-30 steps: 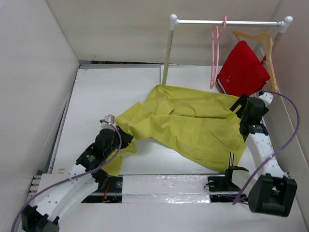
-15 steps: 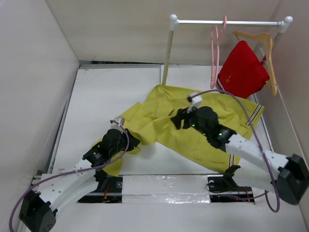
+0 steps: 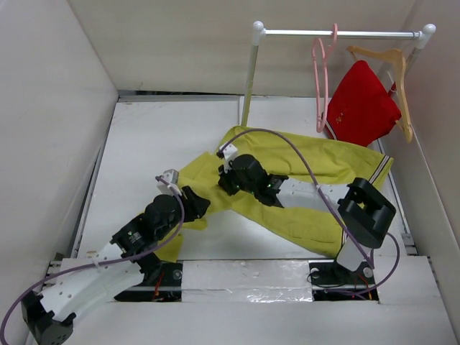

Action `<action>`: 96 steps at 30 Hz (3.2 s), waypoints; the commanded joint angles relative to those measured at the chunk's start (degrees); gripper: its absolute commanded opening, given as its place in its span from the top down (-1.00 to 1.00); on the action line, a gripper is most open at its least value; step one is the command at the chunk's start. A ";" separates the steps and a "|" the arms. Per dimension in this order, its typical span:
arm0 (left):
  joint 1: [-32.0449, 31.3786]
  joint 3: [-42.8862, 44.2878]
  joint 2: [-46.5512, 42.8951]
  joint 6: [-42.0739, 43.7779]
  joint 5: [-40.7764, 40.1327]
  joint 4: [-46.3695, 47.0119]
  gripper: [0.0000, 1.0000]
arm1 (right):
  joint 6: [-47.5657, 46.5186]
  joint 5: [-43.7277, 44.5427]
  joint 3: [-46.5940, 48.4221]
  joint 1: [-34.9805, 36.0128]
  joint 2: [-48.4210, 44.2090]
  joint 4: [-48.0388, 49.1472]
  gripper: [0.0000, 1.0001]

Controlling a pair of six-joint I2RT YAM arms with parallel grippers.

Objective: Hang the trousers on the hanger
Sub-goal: Flatten out the trousers at the center of the board.

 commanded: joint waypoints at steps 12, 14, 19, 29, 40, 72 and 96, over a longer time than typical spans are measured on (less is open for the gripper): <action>-0.23 10.33 14.40 1.82 -16.25 11.37 0.14 | 12.99 11.56 -25.16 14.35 -8.14 11.19 1.00; 0.82 11.46 18.98 2.26 -16.17 14.44 0.13 | 14.22 11.82 -26.40 14.35 -8.75 12.94 1.00; 7.40 15.07 36.18 3.66 -15.03 18.04 0.09 | 14.76 12.44 -28.25 14.35 -11.38 12.95 0.96; 23.15 17.09 48.88 4.63 -13.44 22.27 0.12 | 14.14 11.91 -30.71 14.88 -15.52 14.19 0.72; 28.60 8.93 43.01 0.94 -16.52 20.43 0.03 | 12.39 12.70 -31.24 14.88 -17.10 14.36 0.66; 31.24 26.90 25.08 3.04 -11.50 12.09 1.00 | 7.20 23.78 -27.54 7.34 -43.72 -1.11 -0.19; 38.00 66.14 34.72 27.22 -34.44 -12.80 1.00 | 3.51 21.14 -23.68 -1.28 -51.91 -7.97 -0.25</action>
